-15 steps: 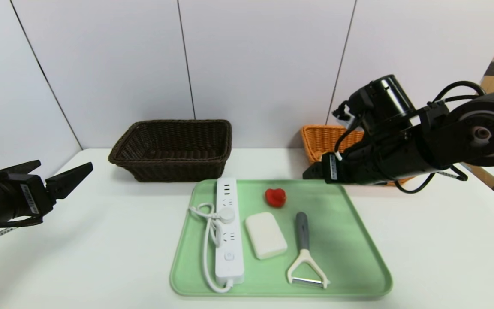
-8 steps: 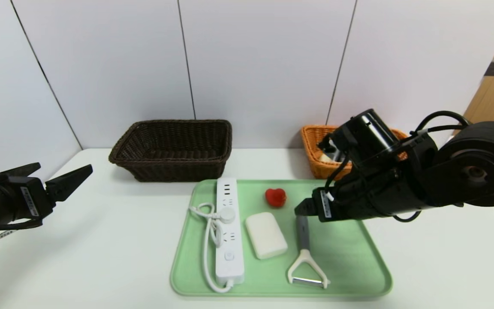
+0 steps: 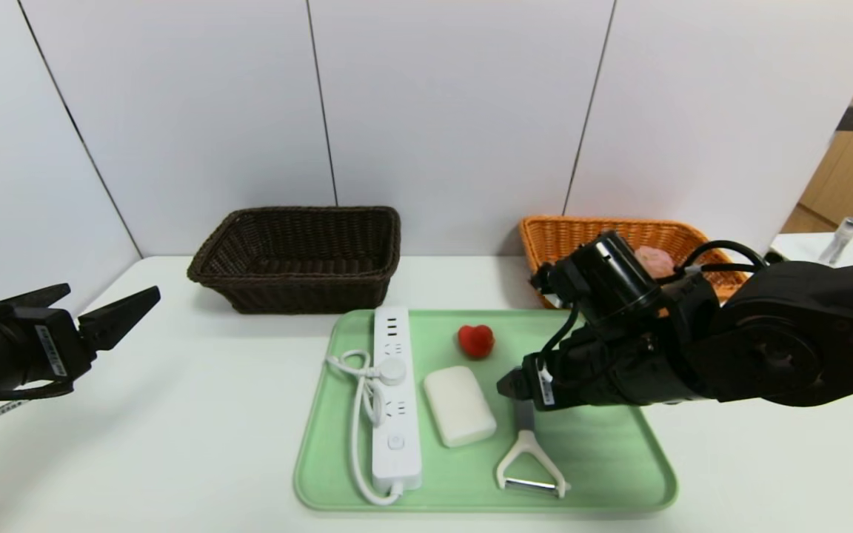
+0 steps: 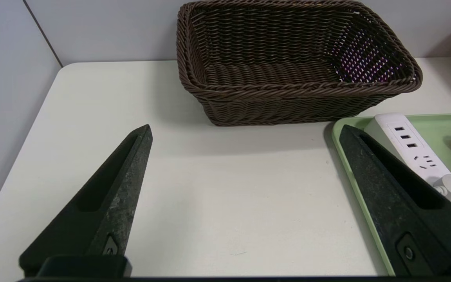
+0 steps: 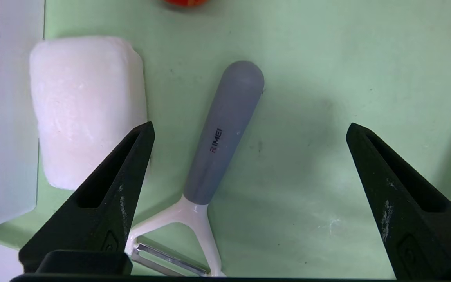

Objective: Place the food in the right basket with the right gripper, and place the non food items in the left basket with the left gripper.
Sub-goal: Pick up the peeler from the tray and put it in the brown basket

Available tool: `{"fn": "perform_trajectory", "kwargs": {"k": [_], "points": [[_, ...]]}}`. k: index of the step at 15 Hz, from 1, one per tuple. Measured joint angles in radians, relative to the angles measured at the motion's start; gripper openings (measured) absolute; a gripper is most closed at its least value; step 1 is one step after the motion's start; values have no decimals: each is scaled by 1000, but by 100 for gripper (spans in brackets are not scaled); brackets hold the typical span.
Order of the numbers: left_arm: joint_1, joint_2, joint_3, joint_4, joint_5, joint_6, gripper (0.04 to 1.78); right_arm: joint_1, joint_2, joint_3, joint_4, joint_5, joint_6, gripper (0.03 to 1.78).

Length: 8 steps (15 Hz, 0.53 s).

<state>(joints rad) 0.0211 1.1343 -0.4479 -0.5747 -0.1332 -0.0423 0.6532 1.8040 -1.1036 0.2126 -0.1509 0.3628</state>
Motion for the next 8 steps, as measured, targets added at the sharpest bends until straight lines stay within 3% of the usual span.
{"fn": "perform_trajectory", "kwargs": {"k": [8], "points": [[0,-3,8,0,1,-15,169,25,30,29,-7,-3,0,169]]}}
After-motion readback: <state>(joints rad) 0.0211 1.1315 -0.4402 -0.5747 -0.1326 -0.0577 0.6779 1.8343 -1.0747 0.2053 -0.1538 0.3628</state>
